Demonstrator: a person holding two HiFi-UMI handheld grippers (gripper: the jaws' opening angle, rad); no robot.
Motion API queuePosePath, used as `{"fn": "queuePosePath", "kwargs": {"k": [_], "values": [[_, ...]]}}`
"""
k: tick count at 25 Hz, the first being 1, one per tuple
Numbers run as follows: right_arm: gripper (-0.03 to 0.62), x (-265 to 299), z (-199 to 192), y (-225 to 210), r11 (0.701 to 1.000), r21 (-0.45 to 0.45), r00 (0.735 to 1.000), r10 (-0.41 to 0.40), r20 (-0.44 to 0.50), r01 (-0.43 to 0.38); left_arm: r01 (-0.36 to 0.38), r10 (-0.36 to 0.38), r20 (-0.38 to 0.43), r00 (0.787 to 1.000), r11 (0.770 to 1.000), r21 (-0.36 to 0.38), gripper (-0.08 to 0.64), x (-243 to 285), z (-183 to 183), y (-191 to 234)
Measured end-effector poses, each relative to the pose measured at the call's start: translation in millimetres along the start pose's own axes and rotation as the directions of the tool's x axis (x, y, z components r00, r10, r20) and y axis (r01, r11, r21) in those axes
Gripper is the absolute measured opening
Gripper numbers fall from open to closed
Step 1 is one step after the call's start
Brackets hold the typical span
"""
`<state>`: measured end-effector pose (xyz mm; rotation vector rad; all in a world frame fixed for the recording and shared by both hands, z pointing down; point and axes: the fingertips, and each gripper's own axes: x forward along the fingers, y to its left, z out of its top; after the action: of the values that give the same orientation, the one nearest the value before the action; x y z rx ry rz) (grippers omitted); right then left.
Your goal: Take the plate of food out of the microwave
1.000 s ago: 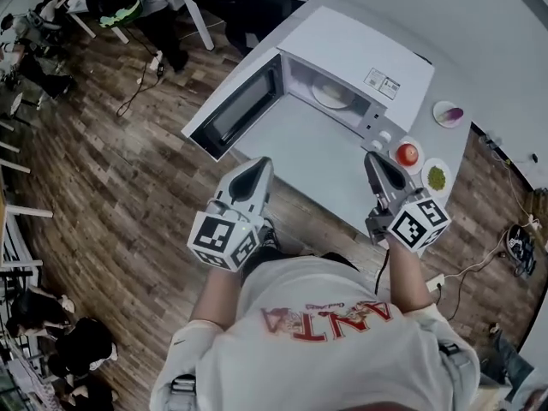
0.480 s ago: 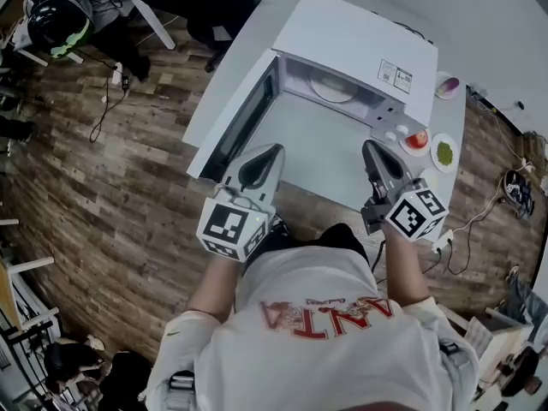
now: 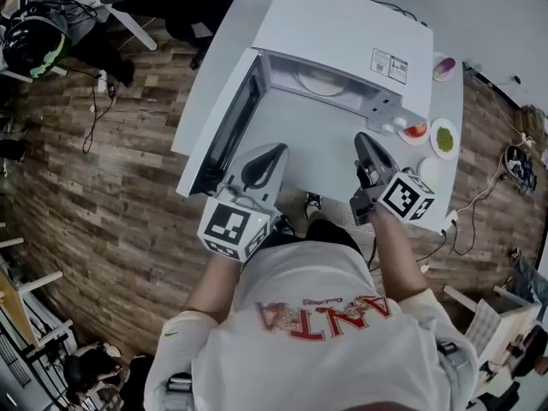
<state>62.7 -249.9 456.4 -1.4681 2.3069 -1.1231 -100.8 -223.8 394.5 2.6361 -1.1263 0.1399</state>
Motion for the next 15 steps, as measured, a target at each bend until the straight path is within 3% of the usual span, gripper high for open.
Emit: {"fn": "queuePosePath", "kwargs": {"k": [3, 6, 12, 15], "values": [[0.003, 17.8, -5.9, -22.5, 0.995, 0.104, 1.000, -0.008, -0.001, 0.008, -0.008, 0.008, 0.000, 1.000, 1.000, 0.000, 0.009, 8.0, 2.9, -1.9], [0.005, 42.5, -15.0, -39.2, 0.968, 0.252, 1.000, -0.024, 0.010, 0.021, -0.017, 0.017, -0.003, 1.000, 1.000, 0.012, 0.009, 12.7, 6.9, -1.6], [0.011, 86.8, -32.0, -74.3, 0.879, 0.476, 0.996, -0.077, 0.046, 0.046, -0.033, 0.034, -0.019, 0.999, 0.999, 0.015, 0.009, 21.1, 5.6, 2.6], [0.017, 102.1, -36.4, -90.1, 0.811, 0.583, 0.988, -0.122, 0.091, 0.047, -0.046, 0.046, -0.028, 0.999, 0.999, -0.015, 0.009, 23.2, 0.0, 10.1]]}}
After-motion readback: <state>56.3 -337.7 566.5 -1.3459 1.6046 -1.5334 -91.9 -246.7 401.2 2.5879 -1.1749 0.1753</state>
